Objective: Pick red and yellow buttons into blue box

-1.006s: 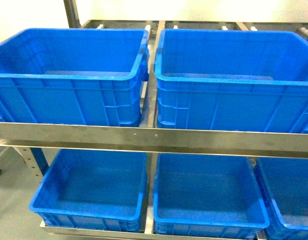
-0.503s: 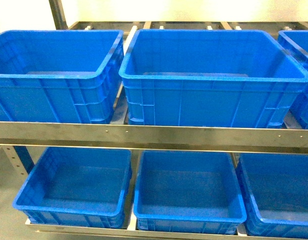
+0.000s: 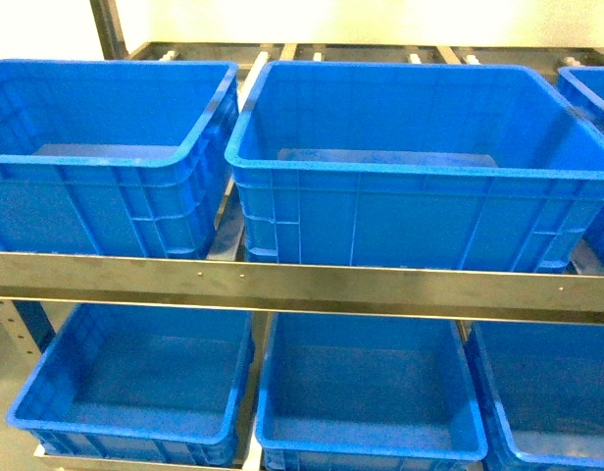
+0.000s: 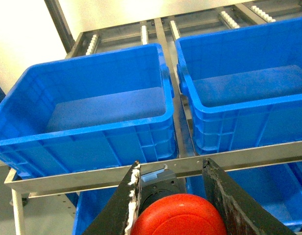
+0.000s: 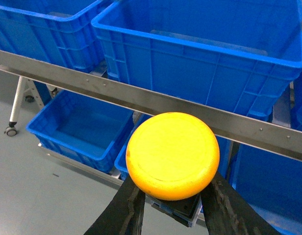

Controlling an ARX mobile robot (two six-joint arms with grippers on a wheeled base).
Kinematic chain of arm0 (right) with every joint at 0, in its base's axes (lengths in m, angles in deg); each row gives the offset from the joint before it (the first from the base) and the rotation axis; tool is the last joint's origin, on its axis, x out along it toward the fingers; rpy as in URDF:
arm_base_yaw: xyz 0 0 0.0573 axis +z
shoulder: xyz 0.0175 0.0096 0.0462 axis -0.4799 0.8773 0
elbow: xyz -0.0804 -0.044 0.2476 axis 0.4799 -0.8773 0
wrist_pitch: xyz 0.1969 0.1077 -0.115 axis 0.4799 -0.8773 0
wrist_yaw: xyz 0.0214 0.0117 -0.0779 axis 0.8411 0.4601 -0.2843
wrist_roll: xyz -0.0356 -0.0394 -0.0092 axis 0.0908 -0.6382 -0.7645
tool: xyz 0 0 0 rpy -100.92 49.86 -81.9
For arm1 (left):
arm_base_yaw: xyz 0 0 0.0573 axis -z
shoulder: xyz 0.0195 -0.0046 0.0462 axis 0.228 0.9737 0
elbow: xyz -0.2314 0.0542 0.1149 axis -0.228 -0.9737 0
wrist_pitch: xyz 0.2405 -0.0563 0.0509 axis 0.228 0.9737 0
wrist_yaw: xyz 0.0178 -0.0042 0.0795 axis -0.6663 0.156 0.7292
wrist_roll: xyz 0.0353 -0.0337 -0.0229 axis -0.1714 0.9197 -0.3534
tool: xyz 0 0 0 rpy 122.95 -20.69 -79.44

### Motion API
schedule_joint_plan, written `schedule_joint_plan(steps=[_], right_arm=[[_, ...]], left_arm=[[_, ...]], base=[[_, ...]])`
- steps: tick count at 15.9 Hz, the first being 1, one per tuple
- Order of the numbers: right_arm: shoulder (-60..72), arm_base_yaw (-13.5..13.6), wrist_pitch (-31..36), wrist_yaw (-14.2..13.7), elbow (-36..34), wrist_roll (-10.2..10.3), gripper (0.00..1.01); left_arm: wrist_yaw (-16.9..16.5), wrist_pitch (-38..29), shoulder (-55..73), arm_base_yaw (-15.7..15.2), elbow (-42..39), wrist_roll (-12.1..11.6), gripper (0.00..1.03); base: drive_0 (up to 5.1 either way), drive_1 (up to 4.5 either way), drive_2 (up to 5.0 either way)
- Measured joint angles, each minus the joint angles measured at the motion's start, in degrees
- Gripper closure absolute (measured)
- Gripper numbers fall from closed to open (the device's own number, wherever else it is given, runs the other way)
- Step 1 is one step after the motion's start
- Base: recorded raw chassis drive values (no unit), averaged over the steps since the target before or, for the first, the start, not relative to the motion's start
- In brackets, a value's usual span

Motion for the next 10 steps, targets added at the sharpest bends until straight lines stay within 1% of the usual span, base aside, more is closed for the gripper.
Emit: schedule_joint_plan(steps=[1, 2, 5, 6, 10], right_arm=[[0.07, 0.00, 0.13, 0.00, 0.00, 0.00, 0.76], [0.11, 0.00, 0.11, -0.02, 0.00, 0.00, 0.76], [0.09, 0.00, -0.33, -0.35, 0.00, 0.00, 0.76], [0.00, 0.00, 0.17, -0.26, 0.00, 0.00, 0.76], [0.02, 0.00, -0.02, -0.02, 0.00, 0.00, 0.76]], left_arm=[[0.07, -0.07, 0.04, 0.00, 0.00, 0.00, 0.72], [0.07, 0.09, 0.33, -0.07, 0.00, 0.00, 0.72], [-0.11, 0.07, 0.31, -0.04, 0.00, 0.00, 0.72], [-0.39, -0.11, 0.22, 0.28, 0.00, 0.00, 0.72], [0.09, 0.07, -0.20, -0.07, -0.02, 0.00, 0.72]], base=[[2.4, 2.24, -5.2], [4.9, -3.45, -1.1], [0.0, 0.00, 0.0], [0.3, 4.59, -4.0], [0.2, 4.54, -4.1]])
